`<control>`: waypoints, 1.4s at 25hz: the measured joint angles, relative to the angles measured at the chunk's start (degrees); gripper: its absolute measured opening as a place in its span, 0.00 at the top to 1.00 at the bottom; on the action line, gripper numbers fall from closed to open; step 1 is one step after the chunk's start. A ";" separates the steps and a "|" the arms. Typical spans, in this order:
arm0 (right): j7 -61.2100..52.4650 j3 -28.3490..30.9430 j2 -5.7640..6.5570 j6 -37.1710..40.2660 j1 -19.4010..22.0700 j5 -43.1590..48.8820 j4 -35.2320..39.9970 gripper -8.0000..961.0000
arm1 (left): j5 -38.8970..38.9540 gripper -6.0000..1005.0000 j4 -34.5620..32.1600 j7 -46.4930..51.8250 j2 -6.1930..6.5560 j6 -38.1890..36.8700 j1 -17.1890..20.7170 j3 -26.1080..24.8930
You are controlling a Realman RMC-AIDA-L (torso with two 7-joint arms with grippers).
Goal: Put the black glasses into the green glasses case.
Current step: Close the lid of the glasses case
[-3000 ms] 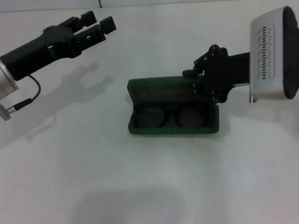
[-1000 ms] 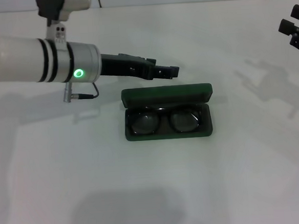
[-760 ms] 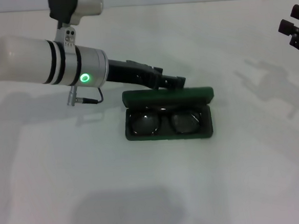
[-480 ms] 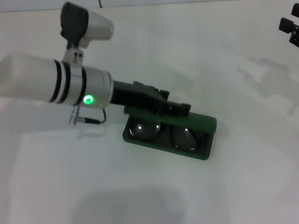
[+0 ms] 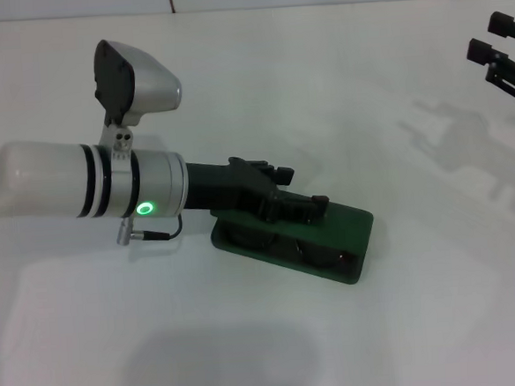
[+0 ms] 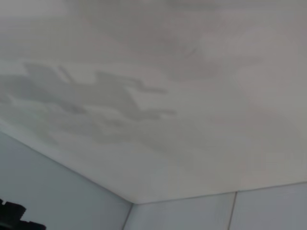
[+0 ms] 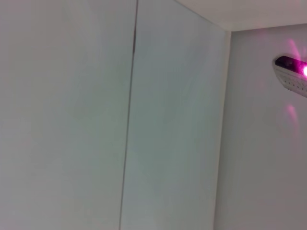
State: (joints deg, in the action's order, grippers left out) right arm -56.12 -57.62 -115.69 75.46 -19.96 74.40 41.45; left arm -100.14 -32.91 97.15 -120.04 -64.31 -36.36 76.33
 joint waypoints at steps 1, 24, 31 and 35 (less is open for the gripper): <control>0.06 -0.08 -0.01 0.02 -0.04 0.00 0.01 0.59 | 0.16 0.19 0.10 -0.61 0.00 0.01 0.14 0.00; 3.28 -0.39 -0.13 0.17 -0.95 0.03 -0.03 0.59 | 13.14 0.18 -1.39 -13.56 0.59 -5.77 2.63 -0.48; 3.30 -0.49 -0.10 0.22 -0.46 0.07 -0.21 0.59 | 7.29 0.18 -0.81 -14.30 0.68 -6.54 5.30 -0.49; 3.31 -0.49 -0.04 0.21 -0.48 0.12 -0.24 0.57 | 4.43 0.18 -0.30 -15.53 0.32 -4.22 6.50 -0.28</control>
State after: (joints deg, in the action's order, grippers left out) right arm -52.80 -58.10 -115.73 75.68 -20.45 74.51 41.21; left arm -95.71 -33.21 81.63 -119.72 -68.53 -29.86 76.05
